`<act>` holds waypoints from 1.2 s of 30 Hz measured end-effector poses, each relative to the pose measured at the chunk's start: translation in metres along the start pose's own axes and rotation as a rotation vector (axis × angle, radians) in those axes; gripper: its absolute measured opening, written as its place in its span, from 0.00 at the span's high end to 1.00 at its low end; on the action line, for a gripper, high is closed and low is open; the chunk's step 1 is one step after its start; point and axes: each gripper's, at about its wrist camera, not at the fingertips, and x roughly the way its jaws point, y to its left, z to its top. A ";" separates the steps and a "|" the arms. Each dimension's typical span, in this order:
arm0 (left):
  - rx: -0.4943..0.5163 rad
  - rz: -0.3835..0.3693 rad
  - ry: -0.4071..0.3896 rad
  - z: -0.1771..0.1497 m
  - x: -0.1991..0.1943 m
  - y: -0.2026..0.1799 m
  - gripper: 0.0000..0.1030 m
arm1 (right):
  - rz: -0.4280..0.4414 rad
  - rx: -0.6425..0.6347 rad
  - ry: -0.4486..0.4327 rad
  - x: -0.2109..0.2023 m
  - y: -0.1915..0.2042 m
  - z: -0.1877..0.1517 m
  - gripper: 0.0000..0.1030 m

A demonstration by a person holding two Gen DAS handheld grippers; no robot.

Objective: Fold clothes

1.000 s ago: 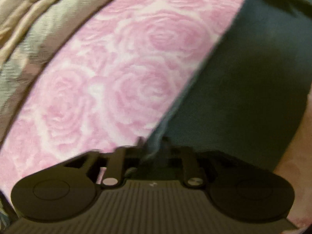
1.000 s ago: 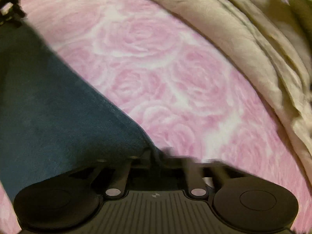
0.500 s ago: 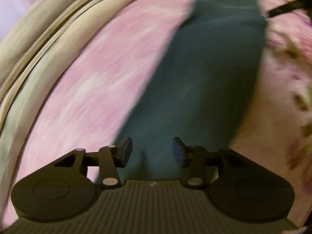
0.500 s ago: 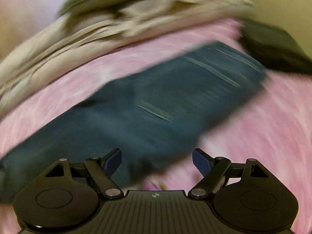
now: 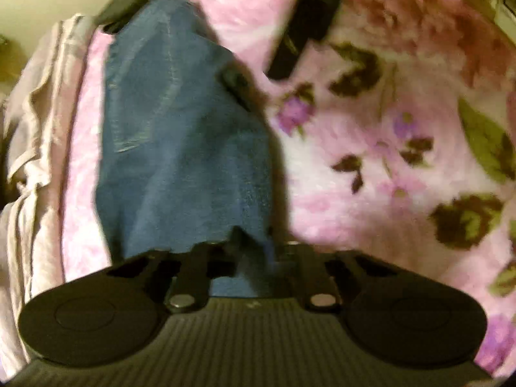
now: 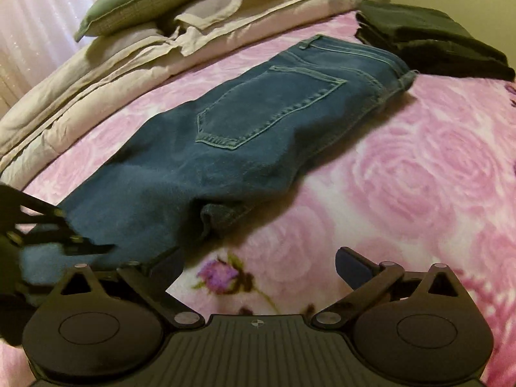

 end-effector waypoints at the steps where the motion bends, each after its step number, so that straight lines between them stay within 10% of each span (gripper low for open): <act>1: -0.073 -0.019 -0.011 -0.003 -0.010 0.014 0.95 | 0.006 -0.004 -0.005 0.004 0.002 0.001 0.00; 4: -0.335 -0.073 -0.028 -0.013 -0.022 0.062 0.99 | 0.019 -0.026 -0.027 0.018 0.013 0.006 0.00; 8: -0.444 -0.075 -0.039 -0.017 -0.019 0.091 0.99 | 0.009 -0.046 -0.052 0.040 0.031 0.017 0.00; 19: -0.323 -0.039 -0.044 -0.023 -0.017 0.065 0.97 | -0.198 -0.184 -0.069 0.048 0.026 0.018 0.00; 24: -0.115 -0.005 0.002 -0.027 0.001 0.021 0.74 | -0.371 -0.216 -0.057 0.018 0.010 0.004 0.00; 32: -0.129 -0.014 0.039 -0.037 0.015 0.001 0.75 | -0.277 -0.414 -0.086 0.035 0.043 0.003 0.00; 36: -0.147 -0.025 0.047 -0.037 0.011 0.004 0.76 | -0.336 -0.311 -0.071 0.044 0.023 0.015 0.00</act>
